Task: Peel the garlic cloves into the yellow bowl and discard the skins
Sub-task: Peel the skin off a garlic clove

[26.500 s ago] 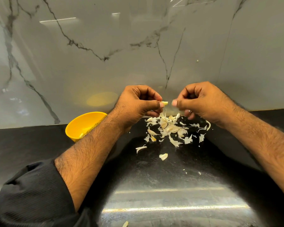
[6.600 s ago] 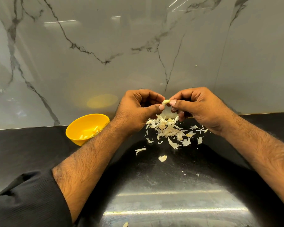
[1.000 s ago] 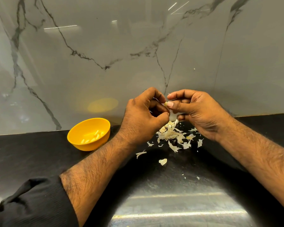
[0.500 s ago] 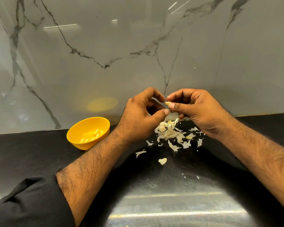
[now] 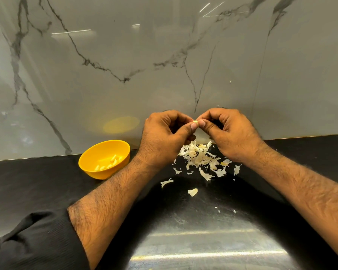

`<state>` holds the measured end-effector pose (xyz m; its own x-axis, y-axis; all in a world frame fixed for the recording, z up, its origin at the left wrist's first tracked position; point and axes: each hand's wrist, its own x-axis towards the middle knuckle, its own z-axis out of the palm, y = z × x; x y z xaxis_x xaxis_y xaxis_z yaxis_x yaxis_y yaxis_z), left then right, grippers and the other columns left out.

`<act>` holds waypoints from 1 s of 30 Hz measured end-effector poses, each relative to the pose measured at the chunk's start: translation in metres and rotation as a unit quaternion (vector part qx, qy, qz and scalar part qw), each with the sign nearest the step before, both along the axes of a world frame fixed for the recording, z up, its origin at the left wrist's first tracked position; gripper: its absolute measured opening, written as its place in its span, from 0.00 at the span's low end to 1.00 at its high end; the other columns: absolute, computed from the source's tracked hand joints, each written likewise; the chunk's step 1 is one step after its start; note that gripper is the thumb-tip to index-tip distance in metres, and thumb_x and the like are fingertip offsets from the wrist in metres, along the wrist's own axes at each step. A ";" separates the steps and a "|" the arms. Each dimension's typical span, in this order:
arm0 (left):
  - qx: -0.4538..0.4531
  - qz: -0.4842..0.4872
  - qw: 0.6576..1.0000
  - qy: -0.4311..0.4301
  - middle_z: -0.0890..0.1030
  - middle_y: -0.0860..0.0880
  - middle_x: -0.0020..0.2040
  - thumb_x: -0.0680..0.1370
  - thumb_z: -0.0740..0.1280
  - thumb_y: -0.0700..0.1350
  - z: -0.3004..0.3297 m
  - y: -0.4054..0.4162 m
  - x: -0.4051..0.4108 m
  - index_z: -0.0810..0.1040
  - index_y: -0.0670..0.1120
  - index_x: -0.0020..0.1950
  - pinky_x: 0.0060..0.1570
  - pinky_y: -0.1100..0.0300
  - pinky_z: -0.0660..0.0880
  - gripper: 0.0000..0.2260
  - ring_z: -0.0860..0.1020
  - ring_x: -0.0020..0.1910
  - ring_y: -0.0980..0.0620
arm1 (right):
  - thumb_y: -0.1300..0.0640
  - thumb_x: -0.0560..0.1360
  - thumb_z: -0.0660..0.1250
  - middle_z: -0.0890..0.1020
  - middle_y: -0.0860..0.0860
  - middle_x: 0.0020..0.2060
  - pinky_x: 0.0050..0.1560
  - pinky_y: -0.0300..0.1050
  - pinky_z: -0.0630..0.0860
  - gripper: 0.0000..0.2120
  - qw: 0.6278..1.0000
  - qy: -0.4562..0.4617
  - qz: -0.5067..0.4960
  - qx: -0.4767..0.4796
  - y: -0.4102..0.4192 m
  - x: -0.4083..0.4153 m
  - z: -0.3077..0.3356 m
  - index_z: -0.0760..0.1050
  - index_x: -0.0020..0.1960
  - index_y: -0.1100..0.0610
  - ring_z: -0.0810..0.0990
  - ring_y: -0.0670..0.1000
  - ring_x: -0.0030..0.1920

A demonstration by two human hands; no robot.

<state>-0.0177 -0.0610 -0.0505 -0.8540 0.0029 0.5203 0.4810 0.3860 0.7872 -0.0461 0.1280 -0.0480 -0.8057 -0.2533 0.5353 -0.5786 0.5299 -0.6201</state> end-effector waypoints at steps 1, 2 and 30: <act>0.011 -0.001 1.000 -0.004 0.88 0.46 0.42 0.79 0.76 0.42 -0.001 0.001 0.000 0.86 0.41 0.53 0.42 0.52 0.87 0.06 0.88 0.40 0.51 | 0.47 0.82 0.68 0.83 0.43 0.38 0.40 0.44 0.80 0.05 1.000 0.010 -0.006 0.003 0.000 0.000 0.000 0.82 0.50 0.45 0.81 0.42 0.41; 0.019 -0.003 1.000 -0.008 0.88 0.46 0.42 0.79 0.76 0.41 -0.002 0.002 0.000 0.86 0.41 0.53 0.42 0.52 0.87 0.06 0.88 0.40 0.50 | 0.48 0.82 0.68 0.83 0.43 0.38 0.42 0.46 0.82 0.06 1.000 0.014 -0.007 0.002 0.000 0.000 -0.001 0.82 0.49 0.45 0.82 0.44 0.41; 0.250 -0.103 0.948 -0.169 0.86 0.40 0.42 0.81 0.71 0.36 0.003 -0.006 -0.004 0.83 0.34 0.56 0.38 0.60 0.84 0.06 0.85 0.38 0.49 | 0.51 0.83 0.67 0.82 0.47 0.35 0.40 0.46 0.81 0.08 0.999 -0.011 0.034 -0.021 0.001 0.005 0.005 0.82 0.47 0.49 0.81 0.47 0.37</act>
<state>-0.0214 -0.0672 -0.0479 -0.9803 0.0132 0.1971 0.1929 -0.1511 0.9695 -0.0406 0.1289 -0.0434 -0.7991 -0.2856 0.5290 -0.5983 0.4629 -0.6540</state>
